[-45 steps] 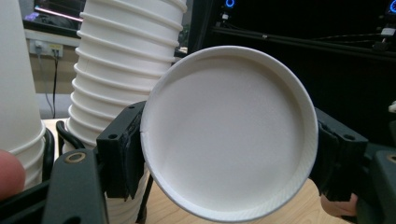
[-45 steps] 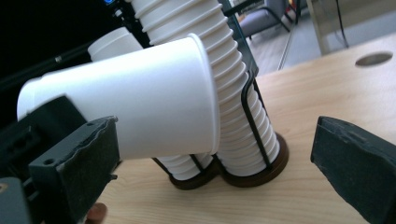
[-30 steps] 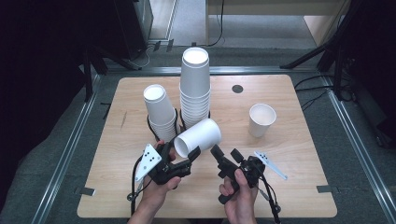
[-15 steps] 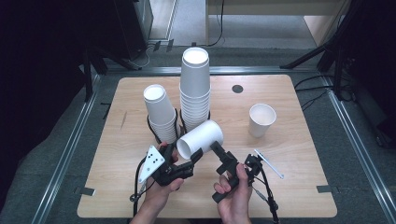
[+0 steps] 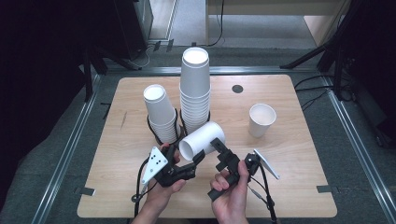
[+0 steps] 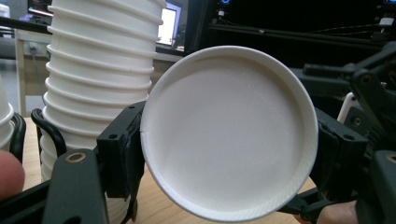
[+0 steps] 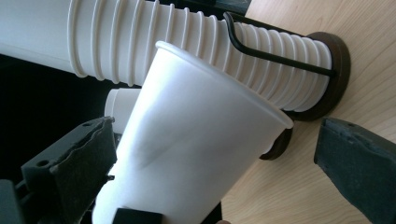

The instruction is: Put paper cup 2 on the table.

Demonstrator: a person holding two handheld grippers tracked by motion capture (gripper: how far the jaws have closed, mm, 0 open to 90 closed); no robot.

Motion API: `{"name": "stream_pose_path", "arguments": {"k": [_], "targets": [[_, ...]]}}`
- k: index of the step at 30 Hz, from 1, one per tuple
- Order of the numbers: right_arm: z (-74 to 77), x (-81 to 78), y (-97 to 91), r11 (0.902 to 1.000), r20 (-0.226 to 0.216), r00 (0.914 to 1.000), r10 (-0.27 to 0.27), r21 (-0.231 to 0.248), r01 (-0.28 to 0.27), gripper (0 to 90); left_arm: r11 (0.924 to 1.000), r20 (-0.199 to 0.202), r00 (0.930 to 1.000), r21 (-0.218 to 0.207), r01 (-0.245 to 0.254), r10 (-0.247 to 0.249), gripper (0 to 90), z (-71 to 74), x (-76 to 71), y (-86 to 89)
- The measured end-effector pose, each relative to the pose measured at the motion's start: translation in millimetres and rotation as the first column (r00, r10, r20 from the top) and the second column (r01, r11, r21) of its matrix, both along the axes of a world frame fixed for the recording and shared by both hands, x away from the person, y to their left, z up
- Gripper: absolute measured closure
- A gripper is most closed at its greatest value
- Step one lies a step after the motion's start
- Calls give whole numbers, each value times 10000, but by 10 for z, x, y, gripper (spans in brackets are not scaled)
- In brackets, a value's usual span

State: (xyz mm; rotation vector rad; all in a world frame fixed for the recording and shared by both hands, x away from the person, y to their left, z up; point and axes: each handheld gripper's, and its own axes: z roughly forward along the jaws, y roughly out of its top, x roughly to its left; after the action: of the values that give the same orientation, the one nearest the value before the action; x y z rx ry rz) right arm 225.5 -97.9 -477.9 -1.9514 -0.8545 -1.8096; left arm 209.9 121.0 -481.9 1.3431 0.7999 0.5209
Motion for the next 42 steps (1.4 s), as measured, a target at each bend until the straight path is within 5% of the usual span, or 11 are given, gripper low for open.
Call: {"name": "stream_pose_path", "arguments": {"k": [20,42], "targets": [[-70,151,24,9869,-912,9953,339,1603,-189,0,9998,151,9998,160,147,-149,245,-10,-32,-66],[-146,246,94,9734,-999,9921,761,2230,-522,47,9987,102,9996,435,275,-280,243,-52,-45,-116]]}}
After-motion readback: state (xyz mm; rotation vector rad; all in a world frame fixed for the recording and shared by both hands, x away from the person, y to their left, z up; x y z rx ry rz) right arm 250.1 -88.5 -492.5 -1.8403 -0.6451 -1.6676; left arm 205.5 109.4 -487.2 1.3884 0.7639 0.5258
